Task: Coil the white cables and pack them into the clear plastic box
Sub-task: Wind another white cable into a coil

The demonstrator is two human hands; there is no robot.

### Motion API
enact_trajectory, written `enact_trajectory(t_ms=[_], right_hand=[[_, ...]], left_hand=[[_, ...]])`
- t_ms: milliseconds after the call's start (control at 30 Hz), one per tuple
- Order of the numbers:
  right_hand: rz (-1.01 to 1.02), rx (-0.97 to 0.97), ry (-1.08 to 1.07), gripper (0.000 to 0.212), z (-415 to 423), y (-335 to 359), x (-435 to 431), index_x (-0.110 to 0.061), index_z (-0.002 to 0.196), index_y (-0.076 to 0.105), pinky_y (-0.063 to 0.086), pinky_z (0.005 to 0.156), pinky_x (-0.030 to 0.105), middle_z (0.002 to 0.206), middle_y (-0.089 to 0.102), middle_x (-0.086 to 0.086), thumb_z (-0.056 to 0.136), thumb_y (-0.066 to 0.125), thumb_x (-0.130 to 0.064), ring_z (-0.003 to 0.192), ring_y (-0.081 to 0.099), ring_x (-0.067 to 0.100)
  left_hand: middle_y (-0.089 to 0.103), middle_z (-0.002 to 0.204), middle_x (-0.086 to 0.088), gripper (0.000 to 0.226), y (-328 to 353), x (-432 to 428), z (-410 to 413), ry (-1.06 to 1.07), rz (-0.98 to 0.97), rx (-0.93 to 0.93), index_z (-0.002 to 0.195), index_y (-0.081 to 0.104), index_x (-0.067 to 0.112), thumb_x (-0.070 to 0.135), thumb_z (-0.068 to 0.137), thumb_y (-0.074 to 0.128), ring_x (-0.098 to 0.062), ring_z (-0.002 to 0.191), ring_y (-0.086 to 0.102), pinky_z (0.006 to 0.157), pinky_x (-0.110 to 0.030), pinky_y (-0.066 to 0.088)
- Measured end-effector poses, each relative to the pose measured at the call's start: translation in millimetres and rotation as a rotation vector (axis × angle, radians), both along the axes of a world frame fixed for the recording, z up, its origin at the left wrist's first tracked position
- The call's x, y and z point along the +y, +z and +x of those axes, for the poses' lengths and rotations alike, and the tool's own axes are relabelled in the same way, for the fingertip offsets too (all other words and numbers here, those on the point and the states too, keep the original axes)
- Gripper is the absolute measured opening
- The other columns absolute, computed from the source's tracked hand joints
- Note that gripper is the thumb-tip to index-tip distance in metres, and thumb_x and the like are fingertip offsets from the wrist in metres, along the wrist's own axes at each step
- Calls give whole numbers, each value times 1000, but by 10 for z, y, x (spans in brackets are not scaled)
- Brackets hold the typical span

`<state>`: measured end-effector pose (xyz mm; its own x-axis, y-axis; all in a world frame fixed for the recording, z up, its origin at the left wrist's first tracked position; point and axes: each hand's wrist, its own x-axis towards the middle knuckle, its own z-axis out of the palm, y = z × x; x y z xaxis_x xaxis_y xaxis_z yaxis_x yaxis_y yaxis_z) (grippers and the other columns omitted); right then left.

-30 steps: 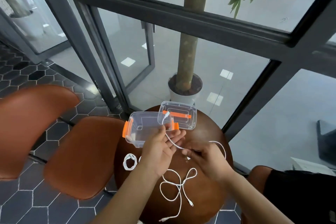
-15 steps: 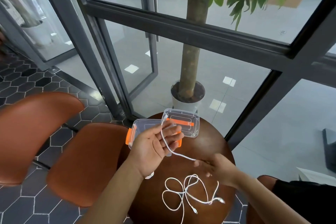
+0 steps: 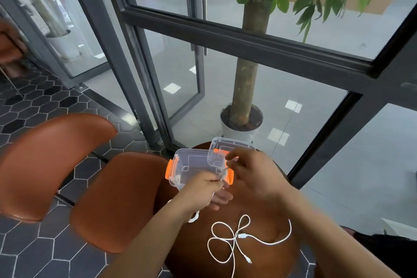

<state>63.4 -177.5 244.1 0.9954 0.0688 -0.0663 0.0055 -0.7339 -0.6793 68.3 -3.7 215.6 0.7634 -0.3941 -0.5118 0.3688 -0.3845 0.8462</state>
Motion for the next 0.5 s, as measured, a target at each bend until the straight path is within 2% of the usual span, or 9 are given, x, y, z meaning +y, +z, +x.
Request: enact_trajectory(t_ms=[67,133,233,300,400,500], right_hand=[[135,22,29,6,-108,-39,96,-20,102,62,44,55,15,68,69,-5,98,61,-23,50,58,3],[267,62,-15,9,-187,-142,158,-16,100,58,52,53,27,64,68,-4,98,63,-24,45,59,8],[284,16,-64,6,-318,-295,227,-17,97,58,58,60,41,66,71,-6,96,63,-20,50,64,12],[277,-40,-66,7,-420,-393,276,-24,101,61,58,64,39,70,70,-11,96,63,-19,56,65,9],[161,-131,-39,26,-549,-476,338,-37,106,63,55,65,34,72,66,-12,90,60,-17,61,62,10],[196,-131,5,43,-669,-541,336,-45,123,54,52,63,36,70,62,-9,83,47,-33,62,58,12]], left_hand=[[78,96,-12,25,-41,16,-9,161,-82,16,111,66,3,13,105,44,-25,91,76,82,-38,59],[76,95,-16,24,-68,29,-11,356,-302,112,109,67,0,10,104,45,-30,90,75,86,-44,59],[73,97,-19,24,-53,57,-65,493,-618,284,109,65,-1,8,102,45,-31,87,72,85,-47,57],[73,106,-21,28,-37,58,-111,518,-724,360,120,61,-3,11,100,46,-29,88,72,81,-42,56],[70,118,-24,30,-22,34,-132,594,-822,388,124,57,-2,15,102,43,-31,100,73,84,-42,54],[71,116,-24,25,27,57,-109,647,-856,352,118,56,1,16,105,42,-35,106,72,87,-43,55]])
